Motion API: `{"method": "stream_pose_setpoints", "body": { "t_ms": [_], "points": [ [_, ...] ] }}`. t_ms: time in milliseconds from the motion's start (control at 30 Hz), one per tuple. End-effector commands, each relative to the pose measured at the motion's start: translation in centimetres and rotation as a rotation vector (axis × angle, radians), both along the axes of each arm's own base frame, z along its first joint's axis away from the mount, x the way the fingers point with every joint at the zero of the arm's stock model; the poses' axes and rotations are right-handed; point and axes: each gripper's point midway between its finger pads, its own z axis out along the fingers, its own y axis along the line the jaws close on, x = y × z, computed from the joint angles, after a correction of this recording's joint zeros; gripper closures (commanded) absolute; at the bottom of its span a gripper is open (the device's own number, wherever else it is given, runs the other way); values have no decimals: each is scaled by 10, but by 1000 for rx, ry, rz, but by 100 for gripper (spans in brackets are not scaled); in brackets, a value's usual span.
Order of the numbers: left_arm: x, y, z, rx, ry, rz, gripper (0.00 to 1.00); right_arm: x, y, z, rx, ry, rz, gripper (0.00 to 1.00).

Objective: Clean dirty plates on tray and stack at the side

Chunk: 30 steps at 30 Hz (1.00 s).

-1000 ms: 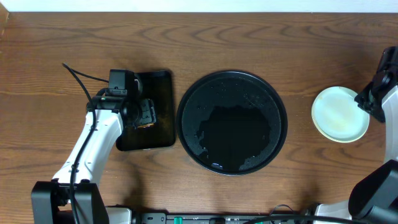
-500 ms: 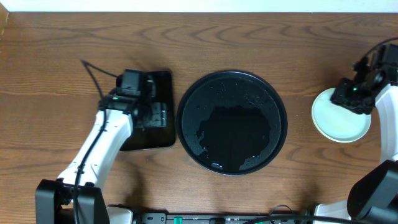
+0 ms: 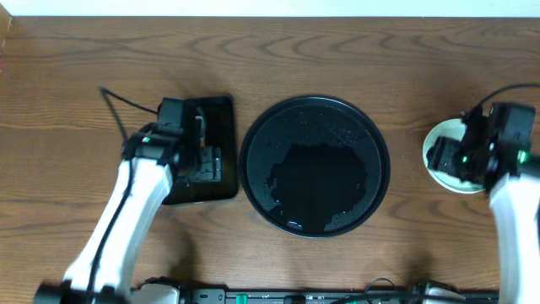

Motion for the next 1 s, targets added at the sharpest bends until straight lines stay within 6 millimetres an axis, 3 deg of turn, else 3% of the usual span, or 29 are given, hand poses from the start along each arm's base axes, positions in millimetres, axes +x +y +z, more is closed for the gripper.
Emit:
{"method": "stream_pose_setpoints", "body": {
  "t_ms": [0,33,67,167,233,500,967],
  "points": [
    [-8,16,18,43,-85,83,20,-15,5,17,-100,-102,1,18],
    [-13,17,21,41,-112,86,20,-18,9,22,-118,-139,14,6],
    [-17,18,23,37,-133,86,20,-20,12,25,-132,-167,25,1],
    [-30,20,31,21,-221,88,20,-30,25,33,-147,-234,65,1],
    [-36,21,40,4,-310,91,13,-38,32,36,-144,-269,86,1],
    [-51,23,71,-50,-523,115,12,-49,34,34,-144,-280,89,1],
    [-53,23,73,-51,-531,114,11,-51,34,32,-143,-265,91,1]
  ]
}}
